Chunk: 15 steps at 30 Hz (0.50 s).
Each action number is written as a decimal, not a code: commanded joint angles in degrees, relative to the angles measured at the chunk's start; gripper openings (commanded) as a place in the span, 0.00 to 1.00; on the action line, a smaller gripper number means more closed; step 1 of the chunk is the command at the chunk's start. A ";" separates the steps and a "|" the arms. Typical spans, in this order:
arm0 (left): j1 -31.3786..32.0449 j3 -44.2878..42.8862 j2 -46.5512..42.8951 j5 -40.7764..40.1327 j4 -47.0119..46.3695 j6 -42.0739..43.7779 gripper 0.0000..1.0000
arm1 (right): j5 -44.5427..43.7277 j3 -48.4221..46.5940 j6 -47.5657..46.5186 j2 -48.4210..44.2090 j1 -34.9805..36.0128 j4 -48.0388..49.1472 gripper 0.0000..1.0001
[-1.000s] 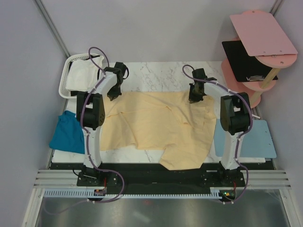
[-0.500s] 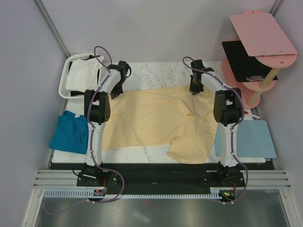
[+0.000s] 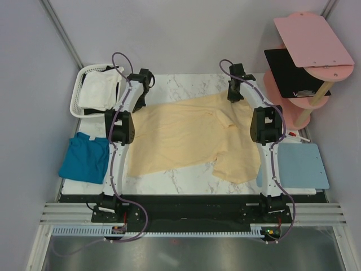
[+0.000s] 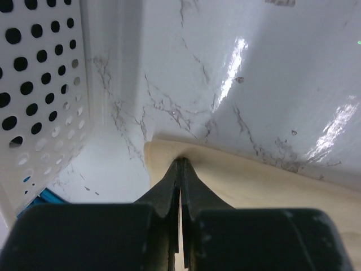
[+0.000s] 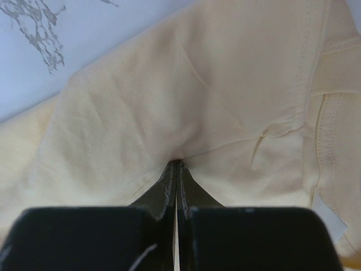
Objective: Fold and stack the t-shirts
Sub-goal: Fold the tshirt
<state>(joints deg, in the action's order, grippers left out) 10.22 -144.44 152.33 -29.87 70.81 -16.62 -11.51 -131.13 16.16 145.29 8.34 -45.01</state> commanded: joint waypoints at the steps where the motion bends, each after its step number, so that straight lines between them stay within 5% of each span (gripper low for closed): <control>1: -0.55 -1.38 -3.17 -0.81 -2.33 1.60 0.02 | 1.66 0.34 -1.92 -0.43 -0.17 3.96 0.00; 8: 0.50 19.44 -21.97 1.12 -11.21 -0.25 0.02 | 5.62 26.41 -0.52 -23.19 1.06 19.43 0.00; 15: 3.40 34.21 -25.07 5.25 -11.83 -1.83 0.02 | 10.10 37.87 0.89 -36.91 3.26 17.51 0.03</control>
<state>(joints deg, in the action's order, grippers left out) 11.79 -116.01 127.59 -27.75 61.23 -16.73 -5.04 -97.80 15.84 116.95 10.15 -30.15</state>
